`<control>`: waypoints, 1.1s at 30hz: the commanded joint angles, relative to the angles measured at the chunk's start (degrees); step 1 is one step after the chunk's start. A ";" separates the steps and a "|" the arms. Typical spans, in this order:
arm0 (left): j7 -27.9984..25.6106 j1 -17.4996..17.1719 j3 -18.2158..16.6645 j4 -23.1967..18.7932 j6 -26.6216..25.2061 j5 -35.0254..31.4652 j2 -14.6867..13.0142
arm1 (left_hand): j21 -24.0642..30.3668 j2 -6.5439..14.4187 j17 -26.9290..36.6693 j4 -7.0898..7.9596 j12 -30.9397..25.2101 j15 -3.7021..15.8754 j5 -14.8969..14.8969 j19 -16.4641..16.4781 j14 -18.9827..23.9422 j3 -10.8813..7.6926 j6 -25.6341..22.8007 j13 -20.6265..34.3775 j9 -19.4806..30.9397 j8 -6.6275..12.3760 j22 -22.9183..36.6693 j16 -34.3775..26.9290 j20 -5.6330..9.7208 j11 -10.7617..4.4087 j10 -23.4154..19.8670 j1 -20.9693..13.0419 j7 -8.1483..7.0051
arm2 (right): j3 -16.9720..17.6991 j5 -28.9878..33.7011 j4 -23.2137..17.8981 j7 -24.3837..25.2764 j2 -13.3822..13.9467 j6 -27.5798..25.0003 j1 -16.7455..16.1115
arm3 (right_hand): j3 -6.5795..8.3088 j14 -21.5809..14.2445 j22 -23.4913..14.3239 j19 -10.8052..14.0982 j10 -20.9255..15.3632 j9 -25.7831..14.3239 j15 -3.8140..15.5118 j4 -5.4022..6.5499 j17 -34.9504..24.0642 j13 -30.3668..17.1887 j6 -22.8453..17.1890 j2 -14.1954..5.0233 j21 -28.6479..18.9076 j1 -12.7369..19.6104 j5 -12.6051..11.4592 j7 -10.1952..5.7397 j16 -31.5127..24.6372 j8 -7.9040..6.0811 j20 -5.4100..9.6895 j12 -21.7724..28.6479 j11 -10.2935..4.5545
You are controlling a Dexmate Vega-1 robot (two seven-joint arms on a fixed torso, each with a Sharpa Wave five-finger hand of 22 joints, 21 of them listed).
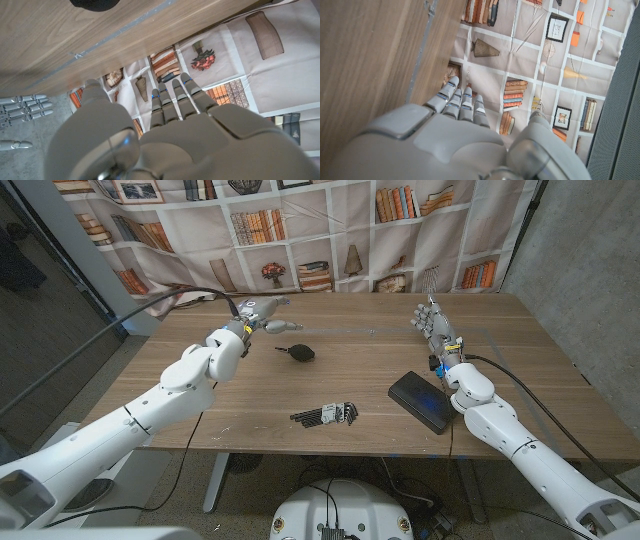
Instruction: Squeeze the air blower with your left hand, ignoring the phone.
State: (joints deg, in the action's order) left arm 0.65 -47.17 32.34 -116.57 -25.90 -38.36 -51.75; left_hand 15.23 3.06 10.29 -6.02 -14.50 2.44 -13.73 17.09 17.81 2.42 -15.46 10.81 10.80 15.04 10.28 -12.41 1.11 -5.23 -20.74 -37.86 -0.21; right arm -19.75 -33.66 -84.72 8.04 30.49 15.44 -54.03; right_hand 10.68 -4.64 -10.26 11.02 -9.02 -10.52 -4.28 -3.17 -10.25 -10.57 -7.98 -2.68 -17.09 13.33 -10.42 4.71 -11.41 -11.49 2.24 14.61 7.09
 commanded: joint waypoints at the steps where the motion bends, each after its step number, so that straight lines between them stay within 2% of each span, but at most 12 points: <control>1: 8.57 2.54 2.19 -1.43 -2.48 -5.30 -0.68 | -0.08 -0.10 0.05 -0.70 0.25 2.09 0.32 0.26 0.35 -0.02 0.17 0.20 0.33 -0.27 0.07 0.42 0.17 -0.39 -0.08 -0.69 -0.32 | -0.32 -0.13 0.36 -0.46 -0.13 -0.32 0.49 | 0.17 -0.83 -0.25 0.73 -0.45 -0.31 -0.03 -0.25 -0.30 -0.18 -0.42 -0.12 0.20 0.35 0.06 0.04 0.29 -0.13 0.30 0.05 0.02; 12: 12.97 3.37 2.94 -1.99 -1.48 -9.23 -0.88 | -0.49 -0.62 -0.02 -1.55 0.93 2.26 0.31 0.18 -0.20 -0.13 1.03 0.22 0.36 -0.92 0.05 0.94 0.34 -0.77 0.54 -2.32 -0.62 | -0.34 0.01 0.01 -0.13 -0.08 -0.61 0.49 | 0.23 -0.90 -0.25 0.87 -0.64 -0.32 -0.04 -0.33 -0.32 -0.19 -0.51 -0.24 0.30 0.39 0.09 0.06 0.35 -0.12 0.25 0.01 -0.03; 14: 13.19 3.30 2.97 -2.03 -1.33 -10.09 -0.81 | -0.60 -0.56 -0.04 -2.13 0.95 2.47 0.20 0.40 0.20 -0.48 0.59 0.24 0.38 -0.88 0.06 0.91 0.21 -0.98 0.07 -3.72 -0.82 | -0.38 -0.01 0.09 -0.18 -0.13 -0.66 0.58 | 0.23 -0.92 -0.25 0.90 -0.67 -0.32 -0.06 -0.34 -0.32 -0.19 -0.53 -0.25 0.32 0.39 0.09 0.07 0.36 -0.12 0.28 -0.01 -0.04; 18: 15.21 3.61 2.87 -2.14 -0.56 -10.58 -0.86 | -0.81 0.45 -0.05 -3.02 0.84 2.79 0.01 1.00 1.21 -1.70 -1.43 0.28 0.45 -0.47 0.11 0.85 0.17 -2.35 -1.67 -7.12 -1.55 | -0.52 -0.03 0.24 -0.44 -0.10 -0.89 0.82 | 0.23 -0.93 -0.26 0.96 -0.72 -0.32 -0.09 -0.37 -0.33 -0.20 -0.53 -0.26 0.36 0.38 0.11 -0.01 0.39 -0.10 0.28 -0.03 -0.04; 22: 17.91 4.38 3.33 -2.13 -0.11 -11.96 -0.77 | -0.85 0.65 -0.05 -3.17 0.84 2.92 0.02 1.37 1.78 -2.04 -2.33 0.29 0.47 -0.31 0.13 0.80 0.42 -2.75 -2.32 -8.25 -2.23 | -0.54 0.01 0.27 -0.52 -0.06 -0.98 1.05 | 0.24 -0.97 -0.26 1.01 -0.69 -0.32 -0.05 -0.39 -0.33 -0.20 -0.55 -0.28 0.39 0.38 0.11 -0.05 0.40 -0.09 0.27 -0.09 0.03; 33: 22.54 6.37 4.08 -0.54 4.20 -14.16 -0.59 | -0.96 0.59 -0.05 -3.09 1.09 3.15 0.09 1.55 1.97 -2.12 -2.15 0.31 0.50 -0.60 0.15 0.90 0.56 -2.87 -2.36 -8.92 -2.22 | -0.50 -0.36 0.95 -0.95 -0.23 -0.86 1.23 | 0.23 -1.02 -0.27 1.13 -0.83 -0.33 0.01 -0.45 -0.36 -0.21 -0.54 -0.33 0.52 0.33 0.14 -0.07 0.46 -0.04 0.26 -0.16 0.01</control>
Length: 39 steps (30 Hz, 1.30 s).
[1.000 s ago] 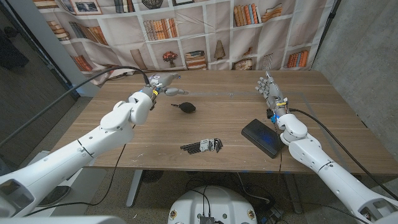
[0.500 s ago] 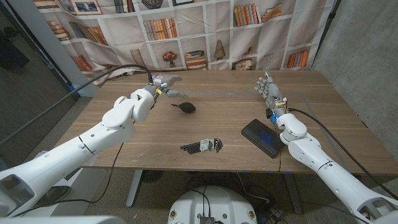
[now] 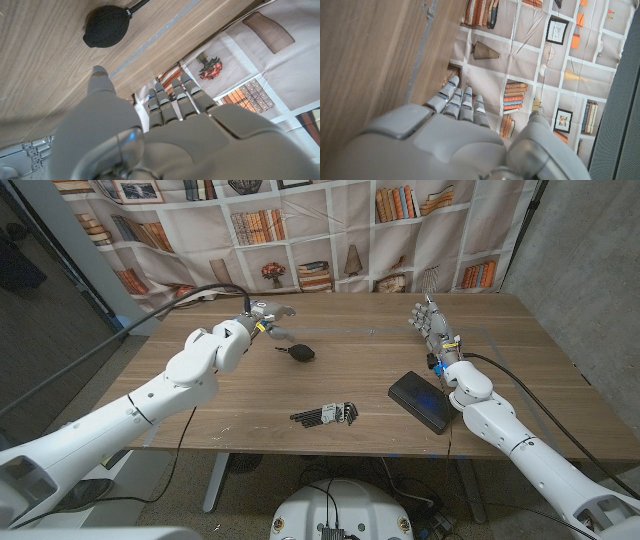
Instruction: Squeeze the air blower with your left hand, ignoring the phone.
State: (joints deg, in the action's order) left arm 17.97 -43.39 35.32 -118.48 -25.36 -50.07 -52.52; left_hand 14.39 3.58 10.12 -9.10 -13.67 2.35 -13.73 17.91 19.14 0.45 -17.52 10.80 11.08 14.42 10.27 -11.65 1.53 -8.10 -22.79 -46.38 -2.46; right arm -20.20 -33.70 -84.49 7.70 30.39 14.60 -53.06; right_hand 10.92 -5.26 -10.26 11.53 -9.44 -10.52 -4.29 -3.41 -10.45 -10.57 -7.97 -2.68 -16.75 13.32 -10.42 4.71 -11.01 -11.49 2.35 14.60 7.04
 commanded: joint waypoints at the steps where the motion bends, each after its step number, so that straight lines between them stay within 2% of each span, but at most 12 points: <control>1: 5.67 2.83 1.13 1.62 4.11 -2.42 0.28 | -0.14 0.05 0.12 0.03 0.29 3.25 0.10 0.74 0.65 -0.13 -0.10 0.32 0.22 0.00 0.17 0.15 0.14 0.13 -0.32 -0.41 0.00 | -0.08 -0.34 0.78 -0.69 -0.14 -0.08 0.30 | -0.01 -0.41 -0.27 0.63 -0.41 -0.33 0.01 -0.22 -0.16 -0.22 -0.62 -0.33 0.20 0.32 0.14 -0.08 0.06 -0.06 0.09 -0.17 0.05; 15: 10.43 6.90 1.70 6.40 10.16 -0.36 2.08 | -0.23 -0.06 0.17 0.34 0.47 3.29 0.21 0.92 0.72 0.01 -0.16 0.34 0.25 -0.17 0.19 0.24 0.20 0.00 -0.38 -0.42 0.11 | -0.16 -0.45 0.80 -0.58 -0.25 -0.42 0.32 | -0.02 -0.48 -0.28 0.82 -0.61 -0.33 0.01 -0.28 -0.18 -0.23 -0.63 -0.38 0.30 0.28 0.16 -0.07 0.10 -0.02 0.15 -0.22 0.05; 20: 10.94 7.96 2.19 7.80 11.06 -0.35 2.73 | 0.01 0.17 0.21 0.57 0.50 2.98 0.25 1.80 1.33 -0.04 -0.38 0.36 0.27 -0.22 0.23 0.08 -0.37 0.10 -0.71 -0.56 0.29 | -0.15 -0.47 0.74 -0.47 -0.25 -0.47 0.16 | -0.01 -0.61 -0.28 0.92 -0.65 -0.33 0.03 -0.31 -0.18 -0.24 -0.62 -0.40 0.33 0.27 0.16 -0.08 0.07 0.00 0.14 -0.25 -0.01; 28: 11.45 9.43 2.86 10.05 12.58 0.60 3.60 | 0.16 0.33 0.25 0.73 0.53 3.03 0.29 2.48 2.03 -0.08 -0.69 0.38 0.30 -0.27 0.29 -0.06 -0.47 0.56 -1.11 -0.77 0.39 | -0.13 -0.38 0.24 -0.23 -0.11 -0.55 -0.17 | 0.01 -0.72 -0.28 1.05 -0.74 -0.34 0.08 -0.35 -0.19 -0.24 -0.65 -0.45 0.38 0.27 0.17 -0.08 0.07 0.01 0.18 -0.29 -0.02; 31: 11.64 9.95 3.31 10.82 13.01 0.62 3.93 | 0.14 0.36 0.25 0.77 0.59 3.05 0.31 2.52 2.04 -0.09 -0.75 0.39 0.30 -0.30 0.30 -0.02 -0.48 0.13 -1.11 -0.83 0.41 | -0.08 -0.38 0.14 -0.08 -0.07 -0.64 -0.23 | 0.03 -0.72 -0.28 1.09 -0.78 -0.34 0.11 -0.38 -0.18 -0.24 -0.64 -0.48 0.40 0.29 0.16 -0.10 0.08 0.02 0.20 -0.30 -0.01; 39: 12.68 11.07 4.87 12.62 13.30 -0.17 4.88 | 0.03 0.13 0.27 0.98 0.76 3.08 0.40 2.52 1.93 0.14 -0.72 0.40 0.31 -0.46 0.32 0.13 -0.25 0.22 -1.04 -0.67 0.42 | -0.11 -0.45 0.09 -0.24 0.03 -0.80 -0.22 | 0.04 -0.79 -0.29 1.18 -0.84 -0.34 0.09 -0.42 -0.19 -0.25 -0.65 -0.52 0.46 0.29 0.16 -0.14 0.09 0.03 0.17 -0.35 -0.10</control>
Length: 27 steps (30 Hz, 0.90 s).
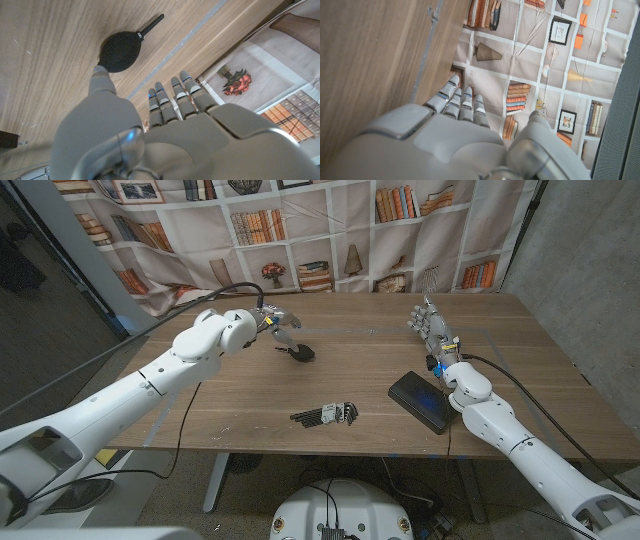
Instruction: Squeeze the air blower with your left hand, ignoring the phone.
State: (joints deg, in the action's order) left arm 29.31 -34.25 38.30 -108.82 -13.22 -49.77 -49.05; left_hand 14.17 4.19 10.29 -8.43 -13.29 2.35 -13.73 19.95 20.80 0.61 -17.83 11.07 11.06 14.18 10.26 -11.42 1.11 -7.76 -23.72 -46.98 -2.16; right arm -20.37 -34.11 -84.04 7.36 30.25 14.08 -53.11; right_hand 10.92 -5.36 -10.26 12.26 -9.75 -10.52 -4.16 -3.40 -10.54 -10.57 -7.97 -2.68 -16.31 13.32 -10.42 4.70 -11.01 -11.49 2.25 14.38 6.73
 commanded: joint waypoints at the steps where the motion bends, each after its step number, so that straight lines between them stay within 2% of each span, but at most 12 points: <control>1: 1.37 2.00 2.05 3.15 1.10 -0.66 1.54 | 0.24 -0.50 0.11 0.32 0.41 3.09 0.41 0.47 0.26 -0.01 -0.40 0.14 0.33 -0.24 0.33 -0.08 0.16 -0.12 -0.08 -0.06 0.12 | 0.03 -0.05 -0.34 0.06 0.18 -0.32 -0.15 | 0.05 -0.68 -0.29 0.45 -0.57 -0.34 -0.01 -0.43 -0.10 -0.25 -0.65 -0.53 0.04 0.29 0.17 -0.15 0.10 0.04 0.25 -0.11 0.23; 8: 1.69 1.74 3.52 3.10 -0.51 -3.90 2.26 | 0.13 -0.62 0.12 0.44 0.44 3.10 0.45 0.42 0.28 0.11 -0.43 0.15 0.34 -0.35 0.34 -0.01 0.14 -0.18 -0.28 -0.04 0.12 | -0.19 -0.12 -0.39 -0.16 0.24 -0.87 0.06 | 0.05 -0.69 -0.29 0.55 -0.56 -0.34 -0.04 -0.46 -0.11 -0.25 -0.67 -0.54 0.07 0.28 0.17 -0.12 0.12 0.04 0.27 -0.16 0.26; 27: -0.34 1.90 4.06 6.42 0.86 -1.95 3.67 | -0.05 -0.30 0.15 0.63 0.62 3.19 0.46 0.45 0.37 0.05 -0.74 0.17 0.37 -0.48 0.38 0.10 0.15 -0.15 -0.45 -0.35 0.20 | -0.81 0.31 -0.74 -0.24 0.54 -2.56 1.13 | 0.06 -0.95 -0.30 0.88 -0.86 -0.35 -0.07 -0.59 -0.11 -0.26 -0.71 -0.58 0.18 0.29 0.18 -0.10 0.12 0.07 0.31 -0.21 0.21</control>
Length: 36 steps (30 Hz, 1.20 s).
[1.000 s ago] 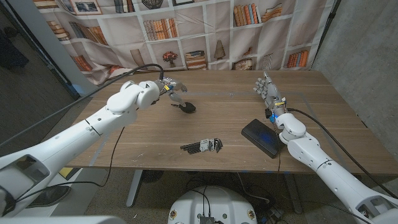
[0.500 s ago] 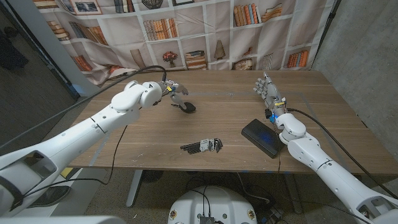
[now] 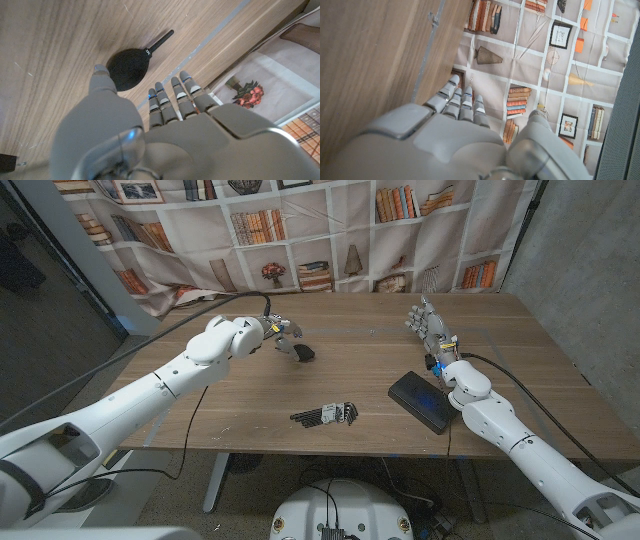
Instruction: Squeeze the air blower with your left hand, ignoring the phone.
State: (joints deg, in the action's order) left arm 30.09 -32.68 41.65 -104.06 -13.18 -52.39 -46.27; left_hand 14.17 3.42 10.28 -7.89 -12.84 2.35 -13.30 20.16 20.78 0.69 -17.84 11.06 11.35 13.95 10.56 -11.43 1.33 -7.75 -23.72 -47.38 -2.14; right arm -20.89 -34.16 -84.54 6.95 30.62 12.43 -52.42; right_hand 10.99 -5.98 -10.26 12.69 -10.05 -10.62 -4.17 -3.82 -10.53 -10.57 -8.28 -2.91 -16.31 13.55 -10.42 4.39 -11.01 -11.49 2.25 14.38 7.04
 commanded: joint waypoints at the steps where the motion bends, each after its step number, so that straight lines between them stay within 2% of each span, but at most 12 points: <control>1: -1.14 0.33 0.73 1.66 0.81 0.69 0.88 | -0.05 0.50 0.16 0.10 0.14 3.21 0.02 0.27 0.42 -0.03 -0.74 0.19 0.09 -0.25 0.09 0.09 -0.02 -0.26 -0.58 0.03 0.17 | -0.29 0.37 -0.24 0.17 0.16 -0.91 0.44 | -0.01 -0.34 -0.30 0.45 -0.57 -0.24 -0.06 -0.17 -0.11 -0.26 -0.37 -0.36 0.18 0.07 0.18 0.20 0.12 0.08 0.30 -0.21 -0.09; 11: -2.24 0.96 1.62 3.94 1.74 1.77 1.82 | -0.07 1.15 0.18 0.13 0.26 3.14 -0.06 0.53 0.79 -0.36 -0.96 0.20 0.10 -0.34 0.11 0.05 -0.31 0.03 -0.69 -0.53 0.55 | -0.44 0.36 0.15 0.35 -0.11 -1.10 0.49 | -0.02 -0.50 -0.30 0.53 -0.73 -0.24 0.03 -0.22 -0.12 -0.27 -0.35 -0.36 0.26 0.04 0.19 0.14 0.10 0.10 0.28 -0.22 -0.10; 16: -3.58 0.74 2.15 3.85 0.37 -0.17 1.99 | -0.11 1.61 0.18 0.04 0.27 3.33 -0.14 0.56 0.78 -0.66 -0.96 0.21 0.11 -0.41 0.12 0.09 -0.43 0.22 -0.84 -1.05 0.63 | -0.54 0.33 0.43 0.37 -0.28 -1.24 0.64 | -0.03 -0.54 -0.30 0.57 -0.78 -0.24 0.05 -0.24 -0.12 -0.27 -0.38 -0.36 0.29 0.03 0.19 0.12 0.10 0.09 0.28 -0.23 -0.08; 20: -5.26 0.04 2.41 3.57 -1.14 -2.06 2.27 | -0.16 2.24 0.18 -0.11 0.25 3.35 -0.24 0.62 0.95 -1.10 -1.32 0.22 0.13 -0.37 0.13 0.10 -0.43 0.04 -1.14 -1.84 0.58 | -0.61 0.31 0.60 0.44 -0.39 -1.46 0.79 | -0.02 -0.65 -0.30 0.64 -0.82 -0.25 -0.06 -0.26 -0.12 -0.27 -0.39 -0.37 0.31 0.02 0.19 0.11 0.08 0.10 0.26 -0.25 -0.11; 22: -5.06 0.14 2.58 3.75 -1.15 -2.21 2.41 | -0.23 2.67 0.17 -0.22 0.24 3.49 -0.31 0.55 0.93 -1.42 -1.51 0.23 0.14 -0.36 0.14 0.14 -0.50 -0.73 -1.36 -2.39 0.56 | -0.64 0.29 0.71 0.38 -0.44 -1.48 0.87 | -0.02 -0.64 -0.30 0.67 -0.86 -0.25 -0.02 -0.27 -0.12 -0.27 -0.37 -0.37 0.31 0.02 0.19 0.11 0.09 0.11 0.26 -0.24 -0.07; 25: -4.87 0.25 2.81 4.03 -1.05 -2.28 2.65 | -0.31 2.92 0.16 -0.28 0.25 3.58 -0.34 0.45 0.95 -1.61 -1.75 0.23 0.14 -0.33 0.15 0.18 -0.24 -0.11 -1.50 -2.76 0.46 | -0.68 0.34 0.83 0.35 -0.49 -1.44 0.97 | -0.02 -0.70 -0.31 0.68 -0.90 -0.25 -0.06 -0.27 -0.12 -0.27 -0.36 -0.39 0.34 0.02 0.19 0.07 0.08 0.11 0.26 -0.25 -0.10; 36: -4.44 0.02 3.44 4.63 -0.65 -1.13 3.50 | -0.43 3.33 0.12 -0.36 0.16 3.75 -0.34 0.46 1.10 -1.98 -2.85 0.23 0.16 -0.10 0.16 0.24 -0.12 -0.87 -2.28 -3.58 0.06 | -0.78 0.19 1.11 -0.16 -0.46 -1.59 1.22 | -0.02 -0.76 -0.31 0.81 -0.93 -0.25 -0.02 -0.31 -0.13 -0.28 -0.39 -0.41 0.40 -0.02 0.19 0.03 0.10 0.11 0.24 -0.31 -0.11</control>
State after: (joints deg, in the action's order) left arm 25.66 -32.46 44.36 -100.04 -13.72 -53.72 -43.56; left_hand 13.73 6.37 10.27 -8.14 -12.85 2.35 -13.30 20.46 21.18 -0.99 -19.90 11.05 11.33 13.53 10.54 -11.21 1.01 -8.33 -25.54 -50.53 -1.97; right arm -21.54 -33.82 -83.83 7.26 30.28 11.02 -51.47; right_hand 10.91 -6.20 -10.26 12.98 -10.62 -10.80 -4.36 -3.88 -10.52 -10.57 -8.28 -2.90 -16.10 13.55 -10.42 4.40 -11.01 -11.49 2.34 14.38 7.00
